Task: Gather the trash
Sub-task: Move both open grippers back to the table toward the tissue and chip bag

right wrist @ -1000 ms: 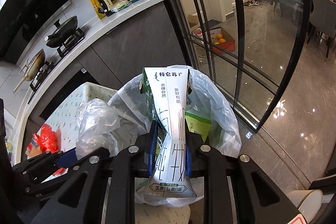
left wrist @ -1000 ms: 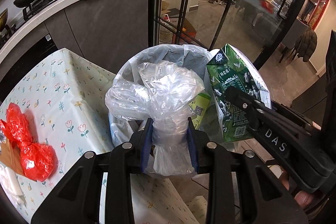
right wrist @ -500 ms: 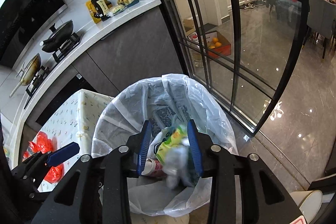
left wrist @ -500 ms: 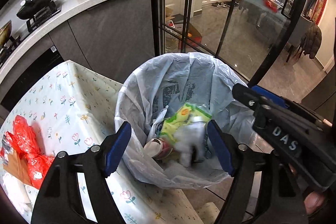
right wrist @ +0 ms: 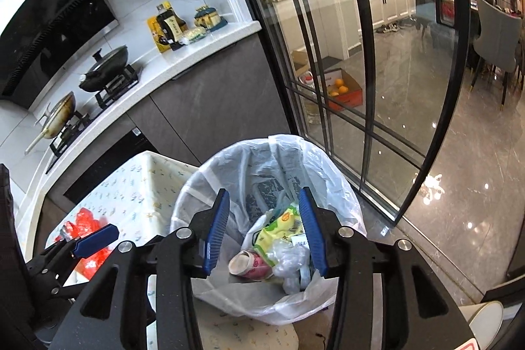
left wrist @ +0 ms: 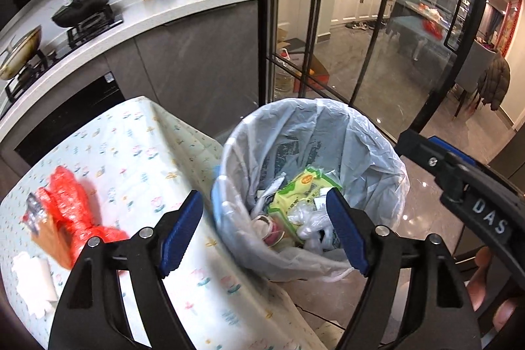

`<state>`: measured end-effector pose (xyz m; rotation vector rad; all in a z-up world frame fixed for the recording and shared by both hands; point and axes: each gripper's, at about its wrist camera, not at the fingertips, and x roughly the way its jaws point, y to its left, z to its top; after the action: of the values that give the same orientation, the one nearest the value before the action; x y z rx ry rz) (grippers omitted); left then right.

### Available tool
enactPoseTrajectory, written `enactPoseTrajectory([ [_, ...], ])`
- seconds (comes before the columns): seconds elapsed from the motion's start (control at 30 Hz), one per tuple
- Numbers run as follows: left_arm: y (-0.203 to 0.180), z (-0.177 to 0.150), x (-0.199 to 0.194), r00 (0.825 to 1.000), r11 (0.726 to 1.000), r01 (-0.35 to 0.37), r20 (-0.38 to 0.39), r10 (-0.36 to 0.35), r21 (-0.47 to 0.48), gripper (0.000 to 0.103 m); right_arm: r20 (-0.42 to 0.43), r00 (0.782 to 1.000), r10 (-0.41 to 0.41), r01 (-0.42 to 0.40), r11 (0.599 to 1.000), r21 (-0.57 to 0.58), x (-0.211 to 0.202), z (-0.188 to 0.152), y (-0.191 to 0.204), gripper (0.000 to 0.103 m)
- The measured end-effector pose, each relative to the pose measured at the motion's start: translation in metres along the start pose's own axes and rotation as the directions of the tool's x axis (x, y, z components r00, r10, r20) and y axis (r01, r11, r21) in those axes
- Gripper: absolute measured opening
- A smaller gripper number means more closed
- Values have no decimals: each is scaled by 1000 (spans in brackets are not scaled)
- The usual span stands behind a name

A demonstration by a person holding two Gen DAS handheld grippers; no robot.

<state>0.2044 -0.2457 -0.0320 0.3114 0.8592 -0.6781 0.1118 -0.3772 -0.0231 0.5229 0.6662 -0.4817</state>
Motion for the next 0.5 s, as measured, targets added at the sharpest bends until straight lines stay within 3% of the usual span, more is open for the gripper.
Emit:
enactPoseTrajectory([
  [0.23, 28, -15, -34, 999, 998, -25, 42, 27, -63, 78, 18, 999, 33, -32, 999, -40, -21, -9, 29, 48],
  [0.33, 43, -25, -50, 997, 994, -47, 62, 53, -95, 85, 16, 998, 53, -52, 997, -54, -29, -15, 42, 49],
  [0.5, 73, -41, -75, 994, 985, -68, 80, 81, -157, 85, 8, 996, 86, -85, 992, -95, -40, -27, 70, 49],
])
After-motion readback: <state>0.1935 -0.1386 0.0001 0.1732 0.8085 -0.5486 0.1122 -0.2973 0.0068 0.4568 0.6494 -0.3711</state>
